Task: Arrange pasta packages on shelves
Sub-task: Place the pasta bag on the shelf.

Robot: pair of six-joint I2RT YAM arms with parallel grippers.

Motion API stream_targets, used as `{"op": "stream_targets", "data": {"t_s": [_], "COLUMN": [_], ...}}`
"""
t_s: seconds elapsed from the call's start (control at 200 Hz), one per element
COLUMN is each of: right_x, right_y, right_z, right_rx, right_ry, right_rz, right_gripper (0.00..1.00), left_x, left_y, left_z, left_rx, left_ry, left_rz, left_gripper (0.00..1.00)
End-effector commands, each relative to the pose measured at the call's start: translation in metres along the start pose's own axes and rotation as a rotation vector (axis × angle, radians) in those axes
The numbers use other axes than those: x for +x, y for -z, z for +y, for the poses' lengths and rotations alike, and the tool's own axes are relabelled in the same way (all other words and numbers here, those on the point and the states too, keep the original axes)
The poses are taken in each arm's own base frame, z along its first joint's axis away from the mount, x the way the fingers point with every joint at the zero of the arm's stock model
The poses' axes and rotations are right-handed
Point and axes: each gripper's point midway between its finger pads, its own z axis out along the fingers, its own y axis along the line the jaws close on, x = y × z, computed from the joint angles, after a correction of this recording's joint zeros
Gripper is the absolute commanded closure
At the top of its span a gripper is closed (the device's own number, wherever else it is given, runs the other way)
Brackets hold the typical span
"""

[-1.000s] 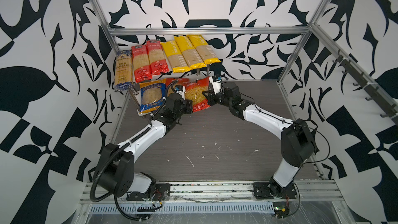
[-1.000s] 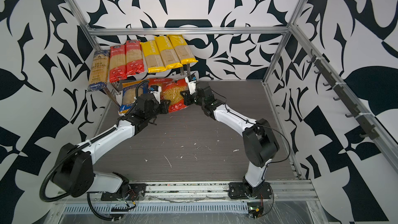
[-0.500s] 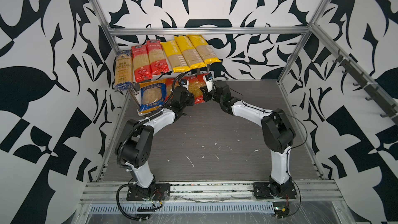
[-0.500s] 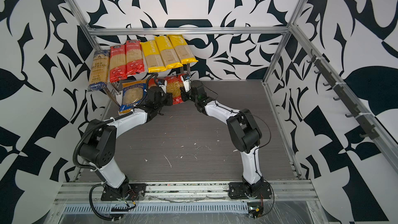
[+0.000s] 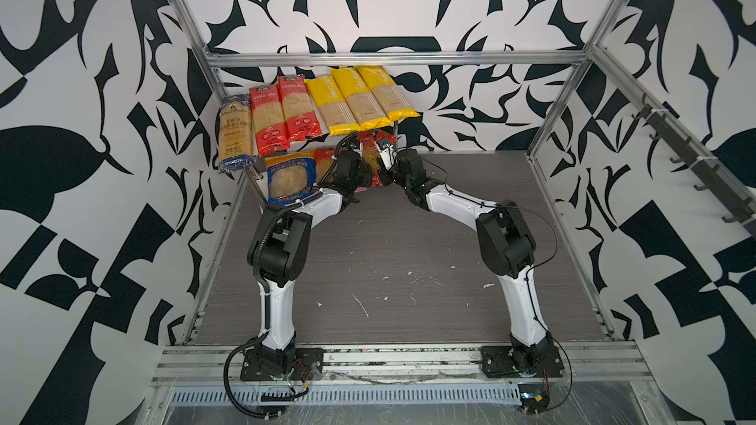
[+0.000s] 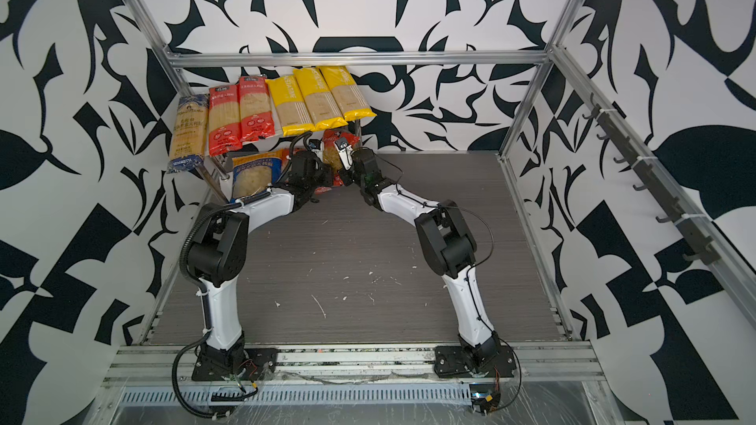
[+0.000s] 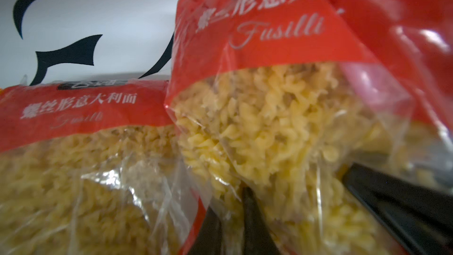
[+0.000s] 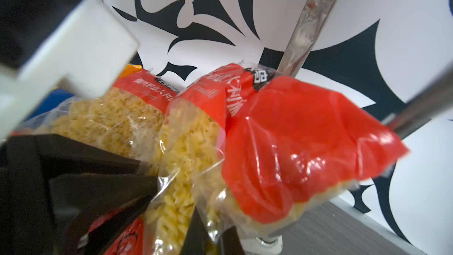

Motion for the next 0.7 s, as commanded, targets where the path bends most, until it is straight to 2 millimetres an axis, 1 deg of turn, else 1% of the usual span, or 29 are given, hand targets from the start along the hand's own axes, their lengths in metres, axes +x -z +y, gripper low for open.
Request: {"op": "stream_targets", "data": {"t_s": [0.0,0.165,0.255,0.485,0.6,0.69], "right_x": [-0.091,-0.081,-0.077,-0.07,-0.07,-0.071], "right_y": [0.011,-0.005,-0.014,-0.032,-0.039,-0.039], "right_z": [-0.006,0.006,0.011,0.022,0.028,0.028], "right_rx": [0.04,-0.006,-0.024,-0.063,-0.073,-0.071], "right_ry": [0.014,0.006,-0.001,-0.028,-0.024,-0.022], "right_rz": [-0.248,-0.217,-0.203,-0.176,-0.16,-0.143], "right_gripper": [1.0,1.0,1.0,1.0,1.0,1.0], "left_x": [-0.037,-0.024,-0.021,-0.022,-0.017,-0.014], "left_y": [0.003,0.009,0.014,0.028,0.027,0.024], "left_z": [-0.024,-0.021,-0.019,-0.014,-0.005,-0.002], "left_rx": [0.084,0.081,0.075,0.055,0.023,0.019], "left_ry": [0.004,0.027,0.032,0.034,0.03,0.05], "left_rz": [-0.097,-0.079,-0.076,-0.088,-0.073,-0.055], "left_gripper": [0.97,0.97,0.97,0.97,0.96,0.93]}}
